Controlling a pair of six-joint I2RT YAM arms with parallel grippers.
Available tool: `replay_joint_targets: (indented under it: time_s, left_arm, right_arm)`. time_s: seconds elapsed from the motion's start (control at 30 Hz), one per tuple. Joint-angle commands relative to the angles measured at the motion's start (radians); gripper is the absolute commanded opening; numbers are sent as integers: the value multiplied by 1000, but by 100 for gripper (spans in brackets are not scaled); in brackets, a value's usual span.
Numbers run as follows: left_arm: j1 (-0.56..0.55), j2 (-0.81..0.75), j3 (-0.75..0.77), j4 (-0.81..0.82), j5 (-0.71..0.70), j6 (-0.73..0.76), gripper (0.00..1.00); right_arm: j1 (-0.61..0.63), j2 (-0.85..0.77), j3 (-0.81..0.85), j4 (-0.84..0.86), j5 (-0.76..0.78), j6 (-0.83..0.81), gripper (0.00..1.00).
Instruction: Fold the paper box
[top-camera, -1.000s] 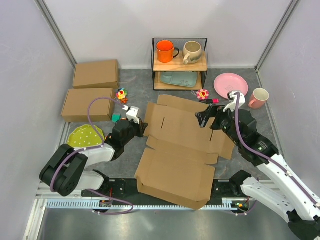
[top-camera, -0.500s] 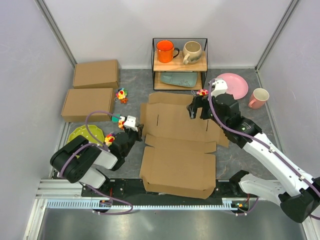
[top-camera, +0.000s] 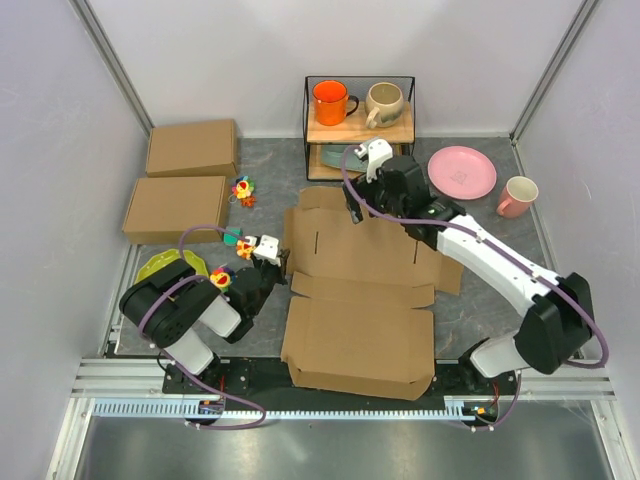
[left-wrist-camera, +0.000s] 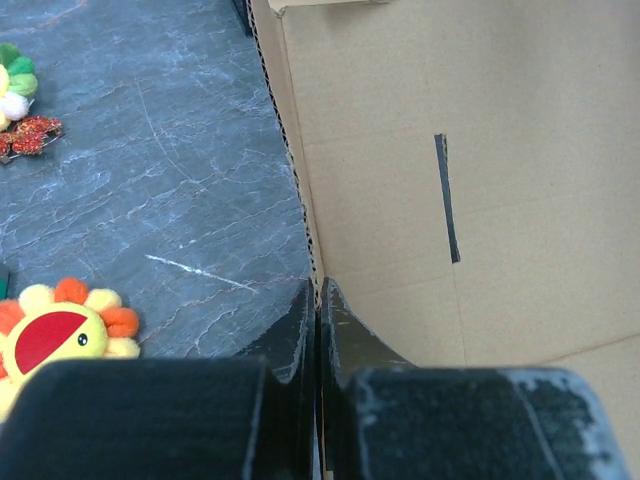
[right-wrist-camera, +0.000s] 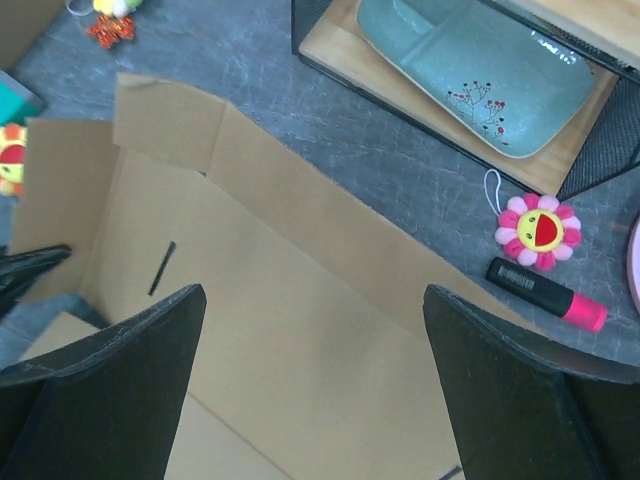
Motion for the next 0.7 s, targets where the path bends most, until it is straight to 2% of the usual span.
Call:
replay_joint_targets:
  time_s: [0.0,0.17,0.3,0.43,0.67]
  left_arm:
    - [-14,25,-1,202,11,70,2]
    - [-19,83,-22,291,11,80,2]
    - [-28,115,-25,291,-10,64,2]
    - [-39,120,-31,291,-22,75,2]
    - [-39,106,-27,291,-41,80,2]
  right_arm:
    - [0,35,-44,204,2,-119,98]
    - [-5,147,14,225,-27,-206,98]
    - [-37,253,107,176,-82,-235,98]
    - [-64,278,109,192,-82,-237,98]
    - [-97,299,101,188,-194,-216,97]
